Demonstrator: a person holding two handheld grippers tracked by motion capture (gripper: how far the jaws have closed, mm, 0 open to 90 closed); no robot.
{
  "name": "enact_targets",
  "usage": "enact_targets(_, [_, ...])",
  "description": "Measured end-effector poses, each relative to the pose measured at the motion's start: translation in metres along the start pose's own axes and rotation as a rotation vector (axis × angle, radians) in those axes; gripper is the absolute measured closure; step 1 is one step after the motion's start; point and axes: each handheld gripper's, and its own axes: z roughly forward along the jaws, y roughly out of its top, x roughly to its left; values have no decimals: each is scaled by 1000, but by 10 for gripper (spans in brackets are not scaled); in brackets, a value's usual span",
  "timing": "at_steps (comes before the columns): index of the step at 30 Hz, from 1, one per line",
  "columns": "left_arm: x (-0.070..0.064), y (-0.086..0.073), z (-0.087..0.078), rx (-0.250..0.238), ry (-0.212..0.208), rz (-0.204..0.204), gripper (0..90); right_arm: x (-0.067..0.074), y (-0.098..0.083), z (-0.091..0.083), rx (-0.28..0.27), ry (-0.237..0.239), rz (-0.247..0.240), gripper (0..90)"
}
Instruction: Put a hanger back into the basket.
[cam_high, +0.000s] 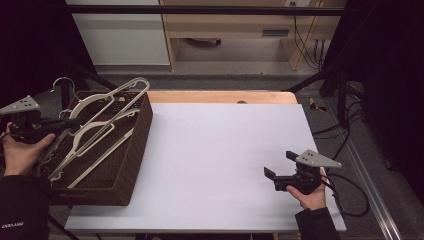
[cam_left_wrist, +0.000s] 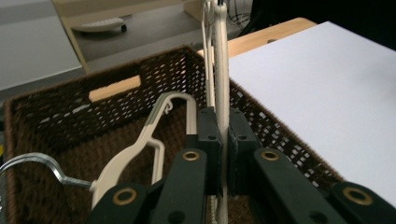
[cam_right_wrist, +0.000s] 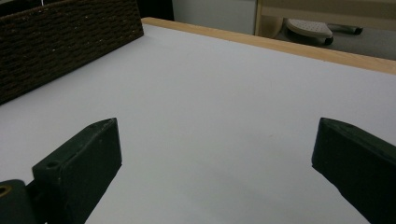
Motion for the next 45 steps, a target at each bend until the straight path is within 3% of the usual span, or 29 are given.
enact_targets(4, [8,-8,0,23,16,-18,866,0,0,0,2,0,0,17])
enact_targets(8, [11,-14,0,57,22,-11,866,0,0,1,6,2,-4,17])
enact_targets(15, [11,-25,9,109,-5,-13,866,1,-1,2,9,2,-1,17])
enact_targets(27, [4,-53,46,203,-4,-108,861,0,-1,2,9,7,-5,17])
enact_targets(29, [7,-59,46,202,10,-138,855,1,0,2,9,10,-1,17])
enact_targets(32, [7,-63,46,254,71,-135,829,0,-1,3,11,9,-6,17])
enact_targets(36, [2,-58,35,196,152,-150,660,1,-1,3,14,9,-3,17])
enact_targets(38, [-3,-53,25,145,185,-148,630,1,-1,4,13,8,-4,17])
enact_targets(41, [-13,-46,10,66,198,-136,564,1,-1,4,12,7,-7,17])
enact_targets(45, [-38,-40,1,-6,159,-93,496,1,-1,3,11,7,-5,17])
